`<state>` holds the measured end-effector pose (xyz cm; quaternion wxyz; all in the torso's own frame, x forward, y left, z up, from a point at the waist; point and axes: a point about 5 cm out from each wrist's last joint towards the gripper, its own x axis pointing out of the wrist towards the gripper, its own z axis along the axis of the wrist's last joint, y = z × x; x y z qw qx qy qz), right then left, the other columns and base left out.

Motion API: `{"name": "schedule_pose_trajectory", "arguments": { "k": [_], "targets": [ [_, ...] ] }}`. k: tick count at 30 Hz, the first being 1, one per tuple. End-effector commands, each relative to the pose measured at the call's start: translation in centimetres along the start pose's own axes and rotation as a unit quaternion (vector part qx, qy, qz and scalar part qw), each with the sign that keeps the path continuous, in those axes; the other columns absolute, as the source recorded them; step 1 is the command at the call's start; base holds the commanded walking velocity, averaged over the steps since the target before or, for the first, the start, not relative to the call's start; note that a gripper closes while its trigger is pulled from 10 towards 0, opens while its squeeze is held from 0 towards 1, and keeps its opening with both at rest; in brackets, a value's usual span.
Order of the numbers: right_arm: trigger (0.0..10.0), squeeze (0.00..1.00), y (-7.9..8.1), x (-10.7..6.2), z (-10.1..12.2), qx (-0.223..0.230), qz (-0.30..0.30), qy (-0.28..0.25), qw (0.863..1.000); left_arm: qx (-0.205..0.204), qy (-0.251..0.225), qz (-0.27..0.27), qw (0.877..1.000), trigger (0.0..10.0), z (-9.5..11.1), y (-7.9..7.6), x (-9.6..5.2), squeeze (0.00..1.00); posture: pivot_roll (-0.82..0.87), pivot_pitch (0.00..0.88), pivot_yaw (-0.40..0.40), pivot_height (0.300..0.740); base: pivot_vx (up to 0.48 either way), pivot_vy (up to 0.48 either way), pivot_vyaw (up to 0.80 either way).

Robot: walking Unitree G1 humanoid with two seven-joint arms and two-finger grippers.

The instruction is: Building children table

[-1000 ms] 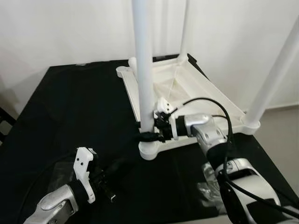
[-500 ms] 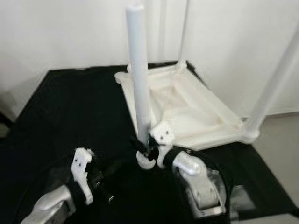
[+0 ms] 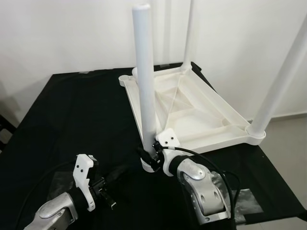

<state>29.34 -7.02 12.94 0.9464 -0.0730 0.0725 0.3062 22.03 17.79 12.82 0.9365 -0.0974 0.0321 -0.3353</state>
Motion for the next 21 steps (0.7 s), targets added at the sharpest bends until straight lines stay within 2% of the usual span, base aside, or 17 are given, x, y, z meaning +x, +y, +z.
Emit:
{"name": "schedule_pose_trajectory", "arguments": {
  "k": [1, 2, 3, 4, 5, 7, 8, 9, 10, 11, 13, 14, 19, 21],
  "targets": [
    [10.0, 1.00, -2.1, -1.0, 0.0, 0.002, -0.065, -0.012, 0.998, 0.009, -0.003, 0.039, 0.999, 10.0, 0.0, 0.9, -0.6, 0.00, -0.05, 0.041, 0.028, 0.740, 0.000, 0.000, 0.00],
    [10.0, 1.00, -2.7, -1.5, -0.1, 0.012, -0.081, -0.021, 0.996, 0.016, -0.014, 0.077, 0.997, 10.0, 0.2, 1.4, -0.8, 0.00, -0.06, 0.039, 0.039, 0.740, 0.000, 0.000, 0.00],
    [10.0, 1.00, -2.7, -1.5, -0.1, 0.012, -0.081, -0.021, 0.996, 0.016, -0.014, 0.077, 0.997, 10.0, 0.2, 1.4, -0.8, 0.00, -0.06, 0.039, 0.039, 0.740, 0.000, 0.000, 0.00],
    [10.0, 1.00, -3.2, -2.1, -0.1, 0.012, -0.087, -0.030, 0.996, 0.018, -0.023, 0.127, 0.991, 10.0, 0.3, 2.0, -1.2, 0.00, -0.06, 0.036, 0.045, 0.740, 0.000, 0.000, 0.00],
    [10.0, 1.00, -3.2, -2.1, -0.1, 0.012, -0.087, -0.030, 0.996, 0.018, -0.023, 0.127, 0.991, 10.0, 0.3, 2.0, -1.2, 0.00, -0.06, 0.036, 0.045, 0.740, 0.000, 0.000, 0.00],
    [10.0, 1.00, -3.7, -3.0, 0.0, 0.005, -0.094, -0.045, 0.994, 0.026, -0.032, 0.204, 0.978, 10.0, 0.4, 2.8, -1.9, 0.00, -0.05, 0.034, 0.051, 0.740, 0.000, 0.000, 0.00],
    [10.0, 1.00, -3.7, -3.0, 0.0, 0.005, -0.094, -0.045, 0.994, 0.026, -0.032, 0.204, 0.978, 10.0, 0.4, 2.8, -1.9, 0.00, -0.05, 0.034, 0.051, 0.740, 0.000, 0.000, 0.00],
    [10.0, 1.00, -3.9, -3.5, -0.1, -0.006, -0.098, -0.045, 0.994, 0.038, -0.026, 0.244, 0.969, 10.0, 0.4, 3.1, -2.3, 0.00, -0.05, 0.031, 0.054, 0.740, 0.000, 0.000, 0.00],
    [10.0, 0.93, -4.1, -3.9, -0.3, -0.010, -0.106, -0.043, 0.993, 0.044, -0.023, 0.275, 0.960, 10.0, 0.3, 3.1, -2.7, 0.00, -0.05, 0.032, 0.053, 0.740, 0.000, 0.000, 0.00],
    [10.0, 0.93, -4.3, -4.3, -0.4, -0.011, -0.111, -0.042, 0.993, 0.047, -0.021, 0.294, 0.954, 10.0, 0.2, 3.0, -2.9, 0.00, -0.05, 0.032, 0.053, 0.740, 0.000, 0.000, 0.00],
    [10.0, 0.93, -4.3, -4.3, -0.4, -0.011, -0.111, -0.042, 0.993, 0.047, -0.021, 0.294, 0.954, 10.0, 0.2, 3.0, -2.9, 0.00, -0.05, 0.032, 0.053, 0.740, 0.000, 0.000, 0.00],
    [10.0, 0.00, -4.4, -5.2, -0.8, -0.013, -0.122, -0.038, 0.992, 0.053, -0.020, 0.309, 0.950, 10.0, -0.4, 1.6, -3.4, 0.00, -0.05, 0.040, 0.055, 0.740, 0.000, 0.000, 0.00],
    [10.0, 0.00, -3.3, -6.0, -1.2, -0.011, -0.082, -0.044, 0.996, 0.063, -0.008, 0.329, 0.942, 10.0, -1.3, 0.2, -4.0, 0.00, -0.06, 0.033, 0.060, 0.740, 0.000, 0.000, 0.00],
    [10.0, 0.00, -2.3, -6.2, -1.1, 0.001, -0.028, -0.056, 0.998, 0.078, -0.005, 0.360, 0.930, 10.0, -1.4, 0.2, -4.4, 0.00, -0.06, 0.031, 0.059, 0.740, 0.000, 0.000, 0.00]
  ]
}}
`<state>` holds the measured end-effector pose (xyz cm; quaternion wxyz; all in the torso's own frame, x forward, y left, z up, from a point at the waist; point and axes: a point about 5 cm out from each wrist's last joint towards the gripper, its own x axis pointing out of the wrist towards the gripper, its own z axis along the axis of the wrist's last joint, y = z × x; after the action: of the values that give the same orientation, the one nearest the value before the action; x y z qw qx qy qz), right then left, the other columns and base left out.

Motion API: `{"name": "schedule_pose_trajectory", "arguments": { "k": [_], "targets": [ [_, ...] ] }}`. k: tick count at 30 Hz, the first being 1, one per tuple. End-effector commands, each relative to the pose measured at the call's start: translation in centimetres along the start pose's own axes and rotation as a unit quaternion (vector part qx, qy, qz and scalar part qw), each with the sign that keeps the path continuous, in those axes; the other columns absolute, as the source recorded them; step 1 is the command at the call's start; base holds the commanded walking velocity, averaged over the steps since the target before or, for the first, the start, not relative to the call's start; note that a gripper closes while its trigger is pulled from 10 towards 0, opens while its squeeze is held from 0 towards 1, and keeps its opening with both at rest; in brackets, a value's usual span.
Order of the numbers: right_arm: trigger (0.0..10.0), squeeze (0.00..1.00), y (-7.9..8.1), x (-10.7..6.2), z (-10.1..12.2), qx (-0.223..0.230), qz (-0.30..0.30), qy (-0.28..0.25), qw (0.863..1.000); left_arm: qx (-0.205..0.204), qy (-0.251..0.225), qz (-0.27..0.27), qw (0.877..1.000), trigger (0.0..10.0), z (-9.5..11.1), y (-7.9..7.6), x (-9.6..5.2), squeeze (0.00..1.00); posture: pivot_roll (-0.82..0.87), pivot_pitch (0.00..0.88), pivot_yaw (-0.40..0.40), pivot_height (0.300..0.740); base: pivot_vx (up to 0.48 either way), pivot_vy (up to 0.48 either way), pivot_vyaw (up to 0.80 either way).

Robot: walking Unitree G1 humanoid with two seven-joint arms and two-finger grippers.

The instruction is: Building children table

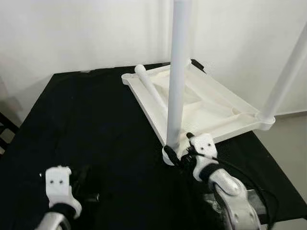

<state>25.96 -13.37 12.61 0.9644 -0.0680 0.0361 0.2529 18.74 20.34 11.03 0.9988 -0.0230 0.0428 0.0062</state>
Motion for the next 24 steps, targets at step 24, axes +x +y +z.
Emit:
{"name": "schedule_pose_trajectory", "arguments": {
  "k": [24],
  "targets": [
    [10.0, 0.00, -0.4, -1.4, -0.6, 0.006, -0.025, 0.000, 1.000, 0.024, -0.017, 0.025, 0.999, 10.0, -0.5, -1.6, -0.5, 0.00, -0.06, 0.021, 0.036, 0.740, 0.000, 0.000, 0.00]
  ]
}}
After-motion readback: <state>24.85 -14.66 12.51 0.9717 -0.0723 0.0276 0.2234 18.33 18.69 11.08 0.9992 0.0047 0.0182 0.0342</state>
